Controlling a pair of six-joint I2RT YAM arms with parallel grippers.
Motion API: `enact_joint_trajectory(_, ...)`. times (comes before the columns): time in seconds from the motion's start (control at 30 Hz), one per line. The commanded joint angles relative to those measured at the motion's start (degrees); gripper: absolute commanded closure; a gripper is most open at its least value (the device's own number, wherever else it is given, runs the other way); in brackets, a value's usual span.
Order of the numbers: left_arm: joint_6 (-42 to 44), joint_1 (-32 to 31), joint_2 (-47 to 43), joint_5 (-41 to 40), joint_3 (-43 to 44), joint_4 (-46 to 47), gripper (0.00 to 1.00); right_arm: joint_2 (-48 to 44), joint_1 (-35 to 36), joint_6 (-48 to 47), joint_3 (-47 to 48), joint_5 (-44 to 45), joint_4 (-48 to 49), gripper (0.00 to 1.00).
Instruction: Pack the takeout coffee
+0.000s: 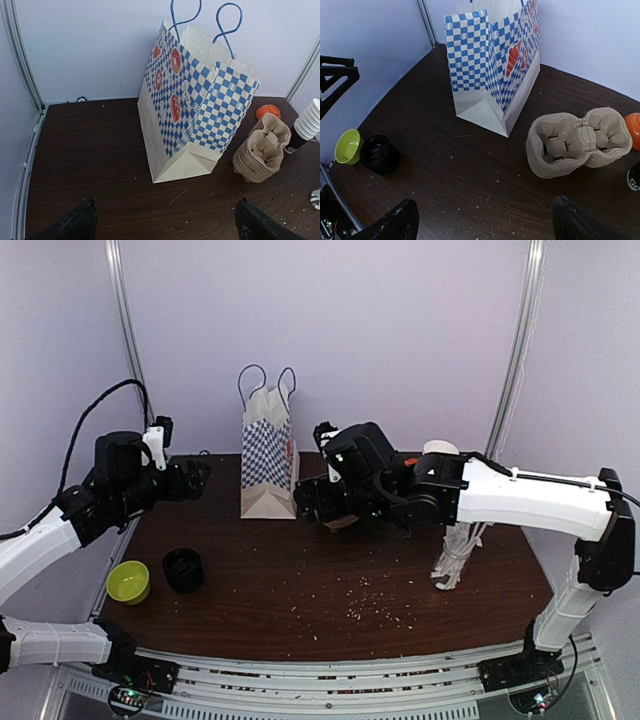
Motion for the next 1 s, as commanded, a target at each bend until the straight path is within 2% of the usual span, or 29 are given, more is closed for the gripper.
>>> enact_joint_trajectory(0.0,-0.7,0.3,2.3,0.7,3.5,-0.1,0.02,3.5,-1.7,1.4,2.3,-1.1,-2.2,0.08)
enact_joint_trajectory(0.13,1.5,0.3,3.7,-0.9,3.6,0.8,0.02,7.4,-2.3,0.6,2.4,2.7,-6.3,0.11)
enact_joint_trajectory(0.33,0.3,0.3,3.5,-1.5,-1.5,3.5,0.03,10.9,-3.8,-0.5,3.4,4.1,-6.7,0.13)
enact_joint_trajectory(0.57,-1.8,0.3,2.0,-2.1,-2.9,1.8,0.04,14.1,-8.0,-1.6,8.4,-0.9,-7.3,0.29)
enact_joint_trajectory(0.7,-7.3,0.4,0.8,-4.5,-3.6,-3.3,0.06,14.2,-8.5,-4.2,9.3,-6.6,-6.6,0.33)
enact_joint_trajectory(0.97,-18.8,2.3,-2.0,-2.8,-8.1,-14.9,0.15,13.0,-7.5,-4.3,5.0,-11.5,-2.6,0.35)
